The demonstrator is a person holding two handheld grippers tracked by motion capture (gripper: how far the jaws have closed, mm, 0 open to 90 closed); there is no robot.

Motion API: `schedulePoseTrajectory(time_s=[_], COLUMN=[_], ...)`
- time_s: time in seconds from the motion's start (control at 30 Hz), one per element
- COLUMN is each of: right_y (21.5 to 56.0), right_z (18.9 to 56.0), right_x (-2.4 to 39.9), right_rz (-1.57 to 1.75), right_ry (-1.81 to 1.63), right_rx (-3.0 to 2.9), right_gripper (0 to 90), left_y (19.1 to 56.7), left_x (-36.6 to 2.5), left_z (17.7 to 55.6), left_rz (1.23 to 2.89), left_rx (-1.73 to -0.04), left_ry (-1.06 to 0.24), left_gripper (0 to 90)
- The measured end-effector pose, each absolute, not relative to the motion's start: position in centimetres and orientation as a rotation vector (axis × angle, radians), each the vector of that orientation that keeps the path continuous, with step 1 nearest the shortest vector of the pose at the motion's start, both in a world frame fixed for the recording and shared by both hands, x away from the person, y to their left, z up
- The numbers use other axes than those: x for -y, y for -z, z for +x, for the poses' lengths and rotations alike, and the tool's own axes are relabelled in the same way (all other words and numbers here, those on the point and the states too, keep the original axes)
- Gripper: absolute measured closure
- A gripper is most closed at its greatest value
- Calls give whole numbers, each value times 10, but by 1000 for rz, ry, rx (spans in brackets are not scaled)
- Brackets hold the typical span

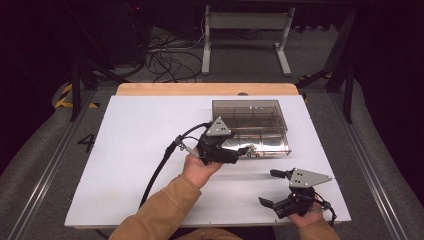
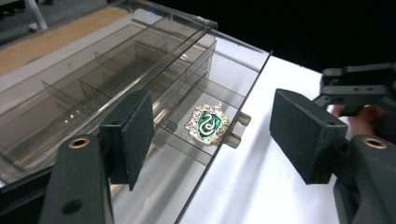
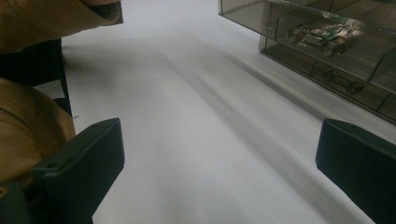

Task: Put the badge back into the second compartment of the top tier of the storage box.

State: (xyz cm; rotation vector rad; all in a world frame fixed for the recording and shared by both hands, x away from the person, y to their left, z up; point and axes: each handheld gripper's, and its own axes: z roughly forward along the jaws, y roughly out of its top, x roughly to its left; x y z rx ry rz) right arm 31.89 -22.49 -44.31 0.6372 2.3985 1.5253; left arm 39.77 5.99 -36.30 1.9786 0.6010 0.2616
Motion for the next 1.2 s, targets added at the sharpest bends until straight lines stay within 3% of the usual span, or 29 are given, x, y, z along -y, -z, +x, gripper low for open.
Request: schedulePoseTrajectory(time_s=[0.5,1.2], right_y=[444,444], right_z=[319,319], right_x=[224,222], right_rz=[639,642], right_ry=[-1523,-1516], right_rx=[-2401,-2400], right_gripper=[18,18], left_y=[352,343], left_x=[-75,-134], left_z=[388,352], left_rz=[1961,1947], left_rx=[-578,-540], left_ry=[-259,-327], left_gripper=[290,122])
